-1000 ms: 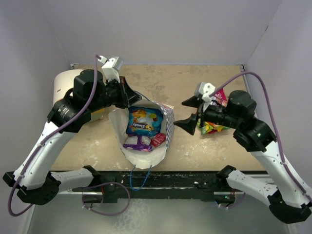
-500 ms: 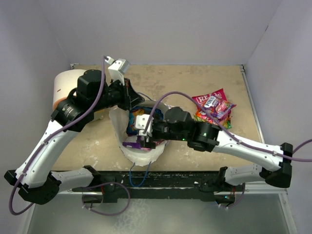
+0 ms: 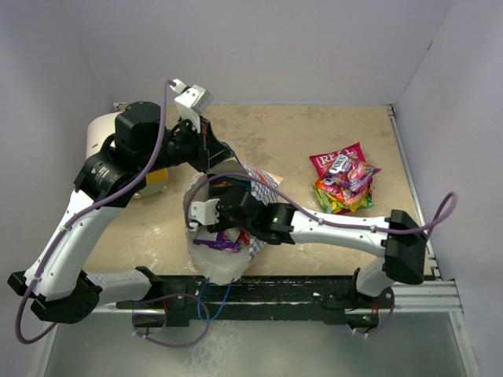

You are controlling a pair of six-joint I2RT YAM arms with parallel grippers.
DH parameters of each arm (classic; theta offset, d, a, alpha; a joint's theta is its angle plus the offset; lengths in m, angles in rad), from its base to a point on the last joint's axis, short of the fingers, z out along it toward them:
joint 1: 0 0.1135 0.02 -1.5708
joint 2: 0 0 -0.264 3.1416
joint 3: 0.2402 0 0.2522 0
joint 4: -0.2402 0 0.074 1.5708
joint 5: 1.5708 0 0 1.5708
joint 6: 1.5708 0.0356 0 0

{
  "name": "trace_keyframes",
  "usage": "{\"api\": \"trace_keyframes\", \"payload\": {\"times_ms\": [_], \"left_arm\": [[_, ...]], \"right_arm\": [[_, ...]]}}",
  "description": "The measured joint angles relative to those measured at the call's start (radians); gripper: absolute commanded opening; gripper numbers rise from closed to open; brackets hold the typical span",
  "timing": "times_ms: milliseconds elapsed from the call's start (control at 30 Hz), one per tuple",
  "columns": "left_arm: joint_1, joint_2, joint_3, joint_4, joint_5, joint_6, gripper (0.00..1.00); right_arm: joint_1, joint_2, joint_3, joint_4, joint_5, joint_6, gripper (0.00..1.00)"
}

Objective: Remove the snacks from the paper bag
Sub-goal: Take out the snack from the paper bag.

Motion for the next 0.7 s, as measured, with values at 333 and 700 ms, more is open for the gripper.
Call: {"api": "trace_keyframes", "payload": {"times_ms": [333, 700], "left_arm": [[0.000, 0.000, 0.002, -0.002, 0.007, 0.009, 0.00], [-0.002, -0.064, 0.001, -0.108, -0.294, 0.009, 0.00]], "right_arm": [[-0.004, 0.128, 0.032, 0.020, 0.171, -0.042, 0.54], [-0.098, -0.021, -0.103, 0.039, 0.139, -0.071, 0.58]]}}
